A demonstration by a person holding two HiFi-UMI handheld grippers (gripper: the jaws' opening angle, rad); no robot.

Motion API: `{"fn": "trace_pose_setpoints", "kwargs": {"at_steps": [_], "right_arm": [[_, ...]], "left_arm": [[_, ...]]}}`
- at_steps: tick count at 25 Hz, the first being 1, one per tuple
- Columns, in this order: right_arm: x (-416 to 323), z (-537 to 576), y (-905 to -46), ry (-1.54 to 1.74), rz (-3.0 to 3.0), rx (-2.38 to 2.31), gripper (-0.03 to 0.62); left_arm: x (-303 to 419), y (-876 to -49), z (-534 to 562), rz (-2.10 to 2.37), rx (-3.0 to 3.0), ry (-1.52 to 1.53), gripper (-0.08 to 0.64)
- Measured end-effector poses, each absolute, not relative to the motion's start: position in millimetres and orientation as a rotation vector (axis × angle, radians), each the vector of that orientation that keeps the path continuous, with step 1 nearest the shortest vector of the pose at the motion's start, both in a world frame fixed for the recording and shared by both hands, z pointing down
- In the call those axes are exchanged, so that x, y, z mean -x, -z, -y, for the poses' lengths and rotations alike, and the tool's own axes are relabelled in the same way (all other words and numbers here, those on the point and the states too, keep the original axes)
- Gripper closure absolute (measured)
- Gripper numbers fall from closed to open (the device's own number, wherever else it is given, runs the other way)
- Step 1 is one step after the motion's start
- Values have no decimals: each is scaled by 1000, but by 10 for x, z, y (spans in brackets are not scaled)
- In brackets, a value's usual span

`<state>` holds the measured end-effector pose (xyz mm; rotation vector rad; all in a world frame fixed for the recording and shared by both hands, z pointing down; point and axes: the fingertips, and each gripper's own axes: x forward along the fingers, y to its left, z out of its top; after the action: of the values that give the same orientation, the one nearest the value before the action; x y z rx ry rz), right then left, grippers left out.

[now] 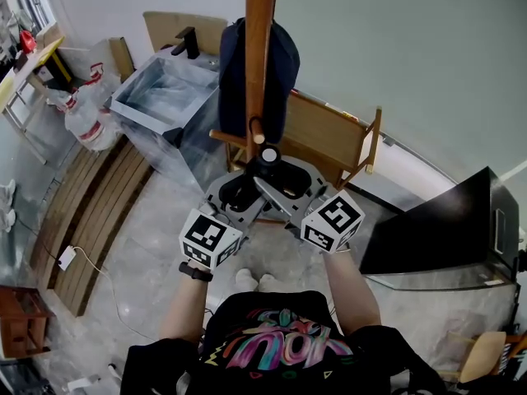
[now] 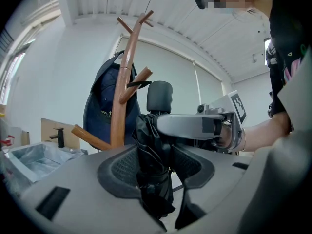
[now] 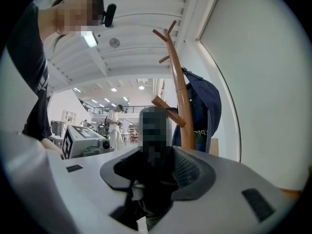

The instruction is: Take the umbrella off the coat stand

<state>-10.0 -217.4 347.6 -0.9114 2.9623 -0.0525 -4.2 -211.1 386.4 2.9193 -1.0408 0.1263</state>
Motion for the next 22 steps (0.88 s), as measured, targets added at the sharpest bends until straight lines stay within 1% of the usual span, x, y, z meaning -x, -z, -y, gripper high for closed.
{"fn": "trace_pose_setpoints", "kwargs": {"at_steps": [22], "right_arm": [[8,1506,-3033,-13,-2926,840,391]], "left_arm": [[-47,-3433,1471,1063,-2942,-122,353]]}}
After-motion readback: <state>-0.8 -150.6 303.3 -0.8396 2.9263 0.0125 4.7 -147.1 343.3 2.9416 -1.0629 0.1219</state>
